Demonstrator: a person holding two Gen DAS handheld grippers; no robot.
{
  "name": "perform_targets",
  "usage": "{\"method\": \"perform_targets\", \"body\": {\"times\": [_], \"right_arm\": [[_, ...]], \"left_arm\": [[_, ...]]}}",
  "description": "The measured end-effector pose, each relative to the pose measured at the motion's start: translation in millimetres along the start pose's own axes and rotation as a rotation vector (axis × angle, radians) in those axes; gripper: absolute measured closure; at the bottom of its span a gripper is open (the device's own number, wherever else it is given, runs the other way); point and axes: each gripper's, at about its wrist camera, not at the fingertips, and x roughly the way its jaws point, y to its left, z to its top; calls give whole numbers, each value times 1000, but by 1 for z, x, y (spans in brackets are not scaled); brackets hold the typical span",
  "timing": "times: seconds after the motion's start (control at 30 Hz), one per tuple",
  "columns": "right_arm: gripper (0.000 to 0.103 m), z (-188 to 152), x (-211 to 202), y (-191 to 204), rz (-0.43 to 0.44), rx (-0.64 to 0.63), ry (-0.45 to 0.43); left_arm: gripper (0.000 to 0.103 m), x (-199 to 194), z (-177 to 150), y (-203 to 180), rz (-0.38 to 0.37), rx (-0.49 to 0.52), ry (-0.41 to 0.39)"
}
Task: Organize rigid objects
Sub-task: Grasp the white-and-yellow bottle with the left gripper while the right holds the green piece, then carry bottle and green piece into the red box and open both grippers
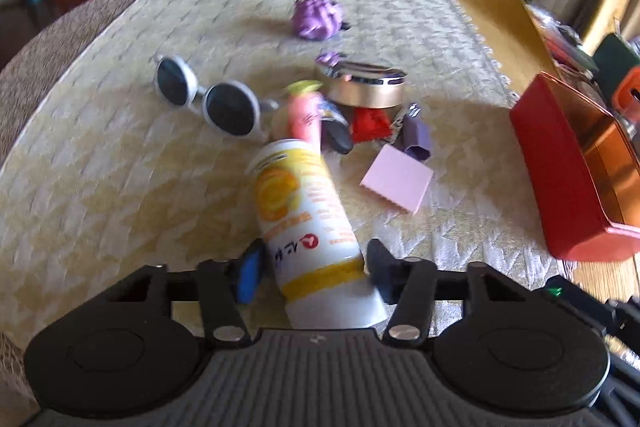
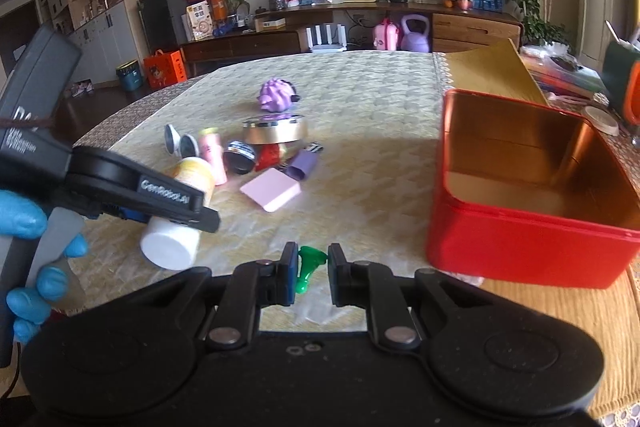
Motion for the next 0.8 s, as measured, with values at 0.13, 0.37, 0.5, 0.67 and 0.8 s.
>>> {"method": "perform_targets", "body": {"times": [0.13,0.37,0.5,0.67,0.8], "right_arm": [[89,-2,-8,-9,-9,21,-10],[89,-2,-25,-23,-24,47,-34],[89,2,-35,-30,-32,60,-52],[89,13,-52,-40,-44,74,-88],[88,27,-63,-51,-72,77,-117]], "left_arm": [[57,-4,-5,-7,-11,73,-44],[58,-19,-9,-8,-49,99,-68],[58,-37,-10,-11,-92,112,-89],[58,-61,-5,-25,-156,138,-123],[58,-75,5,-45,-218,187,-143]]}}
